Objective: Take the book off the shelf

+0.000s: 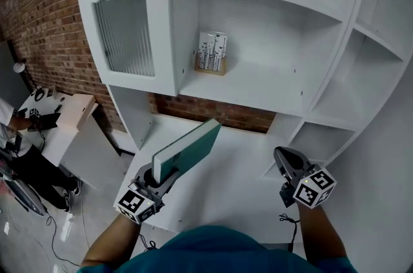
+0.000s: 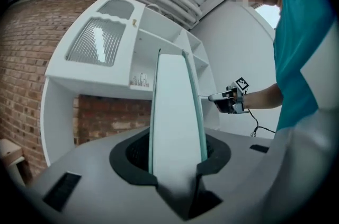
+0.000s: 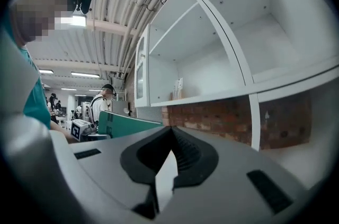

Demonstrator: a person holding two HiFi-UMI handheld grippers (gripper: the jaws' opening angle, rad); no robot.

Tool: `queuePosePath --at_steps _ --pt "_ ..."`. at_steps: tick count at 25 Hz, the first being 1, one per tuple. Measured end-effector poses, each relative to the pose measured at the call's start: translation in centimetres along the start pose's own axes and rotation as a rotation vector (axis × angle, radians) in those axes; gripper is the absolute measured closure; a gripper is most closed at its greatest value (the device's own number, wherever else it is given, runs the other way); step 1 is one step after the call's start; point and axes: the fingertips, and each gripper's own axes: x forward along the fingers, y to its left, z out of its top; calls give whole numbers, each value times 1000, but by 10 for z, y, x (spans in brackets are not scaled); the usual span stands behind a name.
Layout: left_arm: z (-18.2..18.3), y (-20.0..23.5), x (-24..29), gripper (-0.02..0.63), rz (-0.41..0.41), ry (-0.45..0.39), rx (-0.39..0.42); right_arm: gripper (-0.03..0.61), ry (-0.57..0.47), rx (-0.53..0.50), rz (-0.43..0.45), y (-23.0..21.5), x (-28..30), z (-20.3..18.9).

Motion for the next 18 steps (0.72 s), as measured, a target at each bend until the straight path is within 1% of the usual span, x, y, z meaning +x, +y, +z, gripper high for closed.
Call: queuePosePath --at_steps 4,8,11,15,18 --pt "-44 15 0 449 57 31 -70 557 48 29 2 -1 5 -38" --pt "-78 20 1 449 62 72 -134 557 92 64 13 4 12 -76" --pt "-97 20 -1 449 71 104 -179 557 128 94 14 7 16 -106" --pt "-117 22 -6 449 96 136 -231 557 191 165 2 4 17 -154" --pt "-134 19 -16 449 109 175 -253 557 256 243 -22 1 10 -197"
